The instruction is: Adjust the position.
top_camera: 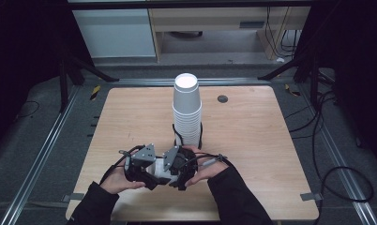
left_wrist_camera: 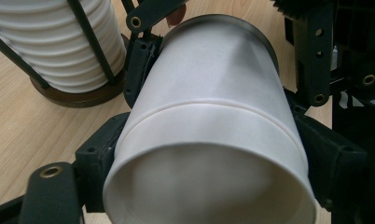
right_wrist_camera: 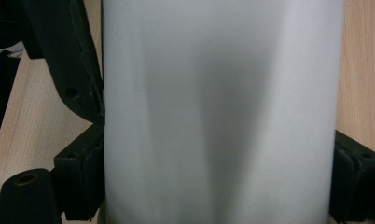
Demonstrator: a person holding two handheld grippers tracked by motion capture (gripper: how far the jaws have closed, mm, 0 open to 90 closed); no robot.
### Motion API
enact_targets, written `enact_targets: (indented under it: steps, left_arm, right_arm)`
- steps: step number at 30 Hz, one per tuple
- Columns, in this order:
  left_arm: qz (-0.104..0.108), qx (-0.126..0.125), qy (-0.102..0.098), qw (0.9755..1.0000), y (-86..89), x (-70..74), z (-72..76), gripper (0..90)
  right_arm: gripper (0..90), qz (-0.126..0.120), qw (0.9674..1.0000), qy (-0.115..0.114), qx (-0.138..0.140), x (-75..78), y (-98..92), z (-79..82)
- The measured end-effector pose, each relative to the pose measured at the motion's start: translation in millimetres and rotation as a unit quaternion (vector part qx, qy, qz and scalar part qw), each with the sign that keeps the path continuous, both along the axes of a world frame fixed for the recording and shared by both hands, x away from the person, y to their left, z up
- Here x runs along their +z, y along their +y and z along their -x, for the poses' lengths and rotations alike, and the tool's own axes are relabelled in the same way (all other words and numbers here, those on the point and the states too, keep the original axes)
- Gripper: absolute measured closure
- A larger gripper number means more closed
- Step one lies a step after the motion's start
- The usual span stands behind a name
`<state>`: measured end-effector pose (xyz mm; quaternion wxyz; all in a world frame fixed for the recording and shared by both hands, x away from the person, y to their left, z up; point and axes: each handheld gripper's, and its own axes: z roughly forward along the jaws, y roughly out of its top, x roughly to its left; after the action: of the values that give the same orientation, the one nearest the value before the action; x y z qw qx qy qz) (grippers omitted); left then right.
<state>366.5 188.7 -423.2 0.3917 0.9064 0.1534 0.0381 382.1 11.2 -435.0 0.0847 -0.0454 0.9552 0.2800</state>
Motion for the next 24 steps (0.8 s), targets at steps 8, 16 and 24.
enact_targets:
  steps: [8, 16, 24]
  left_arm:
    - [0.006, 0.005, -0.006, 1.0000, 0.7, 1.6, 0.3, 20.3]
    - [0.006, 0.008, -0.011, 0.9999, 1.9, 2.5, 0.3, 20.4]
    - [0.001, 0.012, -0.015, 0.9998, 2.1, 1.9, 0.3, 20.4]
  right_arm:
    - [10.3, -0.010, 0.9999, 0.000, -0.013, 1.1, -0.4, -1.2]
    - [6.0, -0.009, 0.9998, -0.002, -0.020, 0.6, 0.7, -1.4]
    - [2.2, -0.012, 0.9993, -0.002, -0.036, 3.0, -0.7, -2.9]
